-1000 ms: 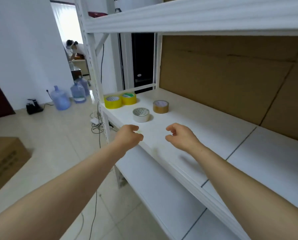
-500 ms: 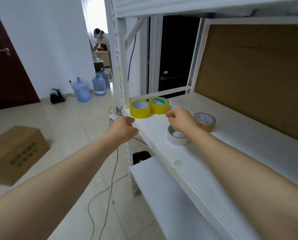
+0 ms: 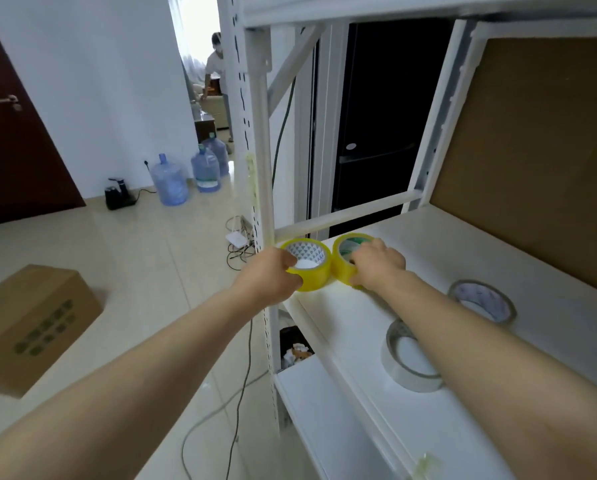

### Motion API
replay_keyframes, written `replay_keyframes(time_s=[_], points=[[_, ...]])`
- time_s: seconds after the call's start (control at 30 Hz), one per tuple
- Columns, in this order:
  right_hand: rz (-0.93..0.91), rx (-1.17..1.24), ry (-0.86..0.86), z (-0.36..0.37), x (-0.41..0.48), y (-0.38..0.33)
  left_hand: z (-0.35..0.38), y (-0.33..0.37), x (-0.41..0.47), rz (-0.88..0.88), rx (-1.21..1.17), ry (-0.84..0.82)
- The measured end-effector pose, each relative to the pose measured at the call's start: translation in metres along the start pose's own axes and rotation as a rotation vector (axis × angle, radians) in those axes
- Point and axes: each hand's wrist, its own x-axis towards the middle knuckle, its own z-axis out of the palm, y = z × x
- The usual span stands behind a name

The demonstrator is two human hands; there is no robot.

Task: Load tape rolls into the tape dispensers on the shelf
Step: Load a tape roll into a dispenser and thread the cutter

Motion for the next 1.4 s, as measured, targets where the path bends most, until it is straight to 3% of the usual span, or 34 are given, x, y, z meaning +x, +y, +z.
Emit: replay_keyframes(time_s=[0.13, 0.23, 0.33, 0.53, 1.03, 1.23, 1.4], points=[[0.087, 0.253, -0.041, -0.004, -0.01, 0.003, -0.007, -0.007, 0.009, 0.06, 0.007, -0.033], [0.066, 0.517, 0.198, -0.022, -0.037, 0.006, -0.01, -0.007, 0.011, 0.118, -0.144, -0.067], [0.023, 0.768, 0.404, -0.039, -0.082, 0.004, -0.011, 0.002, 0.005, 0.148, -0.444, -0.1], [0.219, 1.025, 0.582, -0.035, -0.185, 0.005, 0.003, 0.037, -0.037, 0.166, -0.821, -0.264], [0.77, 1.03, 0.9, -0.012, -0.522, 0.07, 0.117, 0.171, -0.3, 0.507, -0.702, -0.797], [1.062, 1.113, 1.105, 0.014, -0.701, 0.118, 0.185, 0.218, -0.442, 0.572, -0.585, -0.906], [1.356, 1.174, 1.234, 0.038, -0.8, 0.154, 0.23, 0.238, -0.516, 0.635, -0.481, -0.969]])
